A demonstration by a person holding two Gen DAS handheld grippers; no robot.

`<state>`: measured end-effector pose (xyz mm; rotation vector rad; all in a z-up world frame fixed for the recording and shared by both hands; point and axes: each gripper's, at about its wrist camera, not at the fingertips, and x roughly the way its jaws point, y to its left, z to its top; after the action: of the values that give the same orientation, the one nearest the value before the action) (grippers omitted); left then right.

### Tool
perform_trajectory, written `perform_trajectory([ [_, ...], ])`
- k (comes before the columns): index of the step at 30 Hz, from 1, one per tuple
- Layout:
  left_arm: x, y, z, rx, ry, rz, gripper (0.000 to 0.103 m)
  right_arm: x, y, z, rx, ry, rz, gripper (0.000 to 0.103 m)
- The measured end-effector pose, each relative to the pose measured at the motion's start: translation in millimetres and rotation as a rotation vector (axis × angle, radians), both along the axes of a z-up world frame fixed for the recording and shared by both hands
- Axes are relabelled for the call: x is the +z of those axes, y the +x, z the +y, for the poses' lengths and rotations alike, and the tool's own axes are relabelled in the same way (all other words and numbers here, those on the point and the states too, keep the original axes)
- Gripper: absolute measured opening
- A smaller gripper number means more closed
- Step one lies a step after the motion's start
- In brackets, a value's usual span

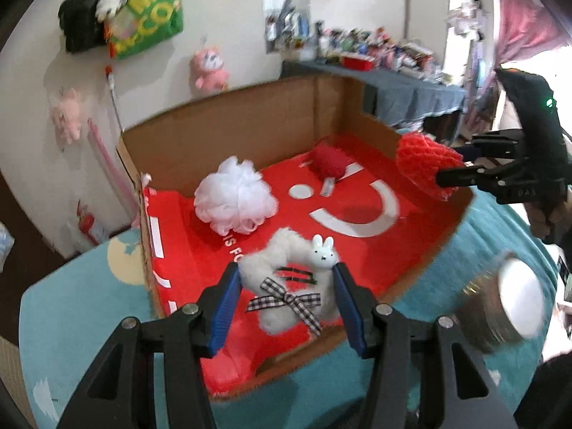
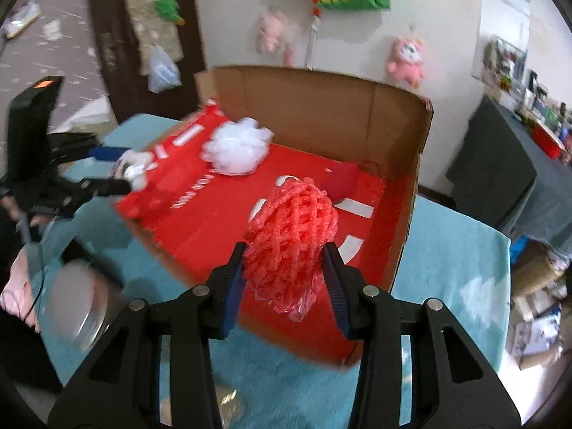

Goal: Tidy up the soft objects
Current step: 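Carry the bunny and red mesh net into the box and release both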

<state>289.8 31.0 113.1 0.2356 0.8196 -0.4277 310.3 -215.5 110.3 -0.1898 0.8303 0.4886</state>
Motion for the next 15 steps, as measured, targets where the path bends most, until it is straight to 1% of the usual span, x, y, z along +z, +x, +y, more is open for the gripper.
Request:
perform_trajectory([
  [2, -9, 16, -1, 0.04, 0.008, 0.058, 0.054, -8, 23, 8, -0.044, -0.037, 0.057, 0.04],
  [3, -16, 29, -1, 0.081, 0.022, 0.095, 0.054, -15, 36, 14, -0.071, -0.068, 0.084, 0.04],
  [5, -27, 46, 0, 0.127, 0.052, 0.127, 0.054, -26, 56, 20, -0.116, -0.124, 0.128, 0.041],
  [8, -40, 64, 0, 0.176, 0.095, 0.148, 0.054, -42, 78, 27, -0.16, -0.17, 0.185, 0.042],
  [9, -43, 68, 0, 0.182, 0.098, 0.154, 0.054, -47, 84, 28, -0.169, -0.184, 0.194, 0.042],
  [11, -48, 74, 0, 0.19, 0.105, 0.164, 0.055, -50, 88, 31, -0.18, -0.227, 0.175, 0.042],
  [14, -52, 76, -3, 0.195, 0.147, 0.144, 0.055, -49, 90, 31, -0.18, -0.227, 0.176, 0.044],
  [15, -52, 75, -4, 0.193, 0.149, 0.144, 0.055, -49, 90, 31, -0.176, -0.228, 0.176, 0.044],
])
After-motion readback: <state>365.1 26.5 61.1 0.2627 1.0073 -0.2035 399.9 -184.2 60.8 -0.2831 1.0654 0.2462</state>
